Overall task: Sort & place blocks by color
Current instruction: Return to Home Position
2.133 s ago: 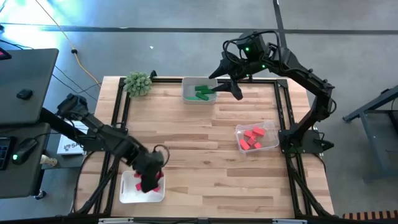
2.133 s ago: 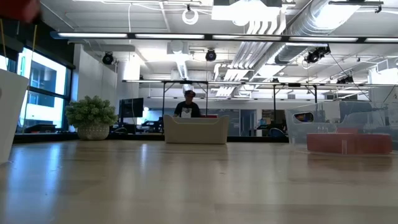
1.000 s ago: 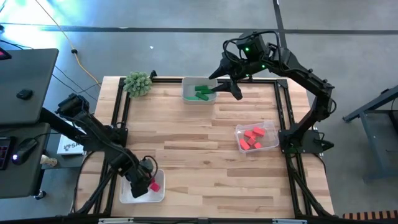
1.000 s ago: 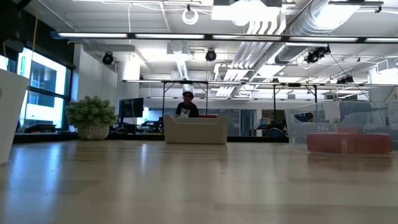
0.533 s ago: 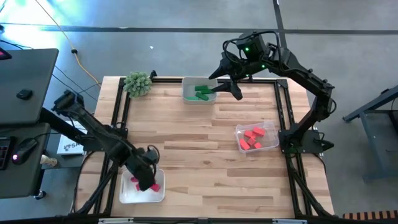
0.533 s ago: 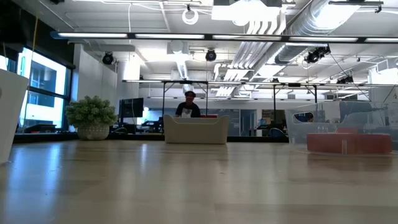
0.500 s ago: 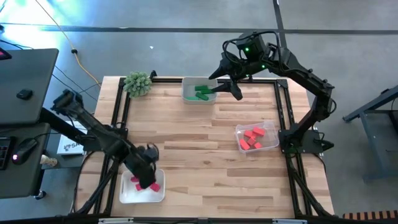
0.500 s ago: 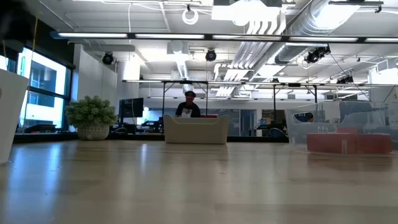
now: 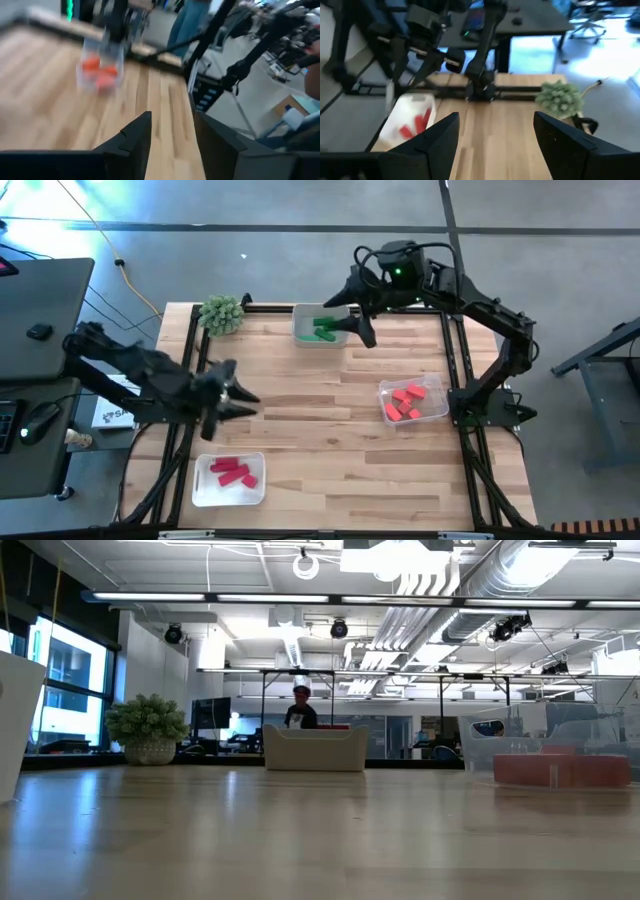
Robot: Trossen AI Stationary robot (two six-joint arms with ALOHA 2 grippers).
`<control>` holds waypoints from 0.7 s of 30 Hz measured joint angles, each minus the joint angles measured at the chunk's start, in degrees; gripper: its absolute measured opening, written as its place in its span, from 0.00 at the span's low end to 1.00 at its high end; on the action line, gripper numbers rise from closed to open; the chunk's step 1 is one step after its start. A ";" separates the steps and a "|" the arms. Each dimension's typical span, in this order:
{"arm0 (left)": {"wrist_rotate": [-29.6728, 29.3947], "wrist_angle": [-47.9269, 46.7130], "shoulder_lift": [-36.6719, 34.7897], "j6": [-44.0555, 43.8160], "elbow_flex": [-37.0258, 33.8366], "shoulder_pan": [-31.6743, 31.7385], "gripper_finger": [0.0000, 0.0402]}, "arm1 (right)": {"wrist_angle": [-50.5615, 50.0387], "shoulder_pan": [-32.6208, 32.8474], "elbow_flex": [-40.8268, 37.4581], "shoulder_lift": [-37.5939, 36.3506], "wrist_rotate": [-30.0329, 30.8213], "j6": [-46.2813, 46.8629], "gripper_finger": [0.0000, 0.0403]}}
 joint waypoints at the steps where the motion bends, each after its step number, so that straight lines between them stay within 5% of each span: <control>1: 0.59 0.41 -1.55 2.69 -0.02 0.67 0.34 | 1.15 0.28 0.00 0.00 1.01 1.28 0.61; 8: 0.82 0.51 -13.86 15.68 -2.86 3.82 0.34 | 6.80 2.68 0.00 0.00 6.63 4.95 0.61; 21: 5.02 10.01 -36.46 21.34 -21.88 4.69 0.34 | 8.10 7.97 0.02 2.01 16.50 9.58 0.61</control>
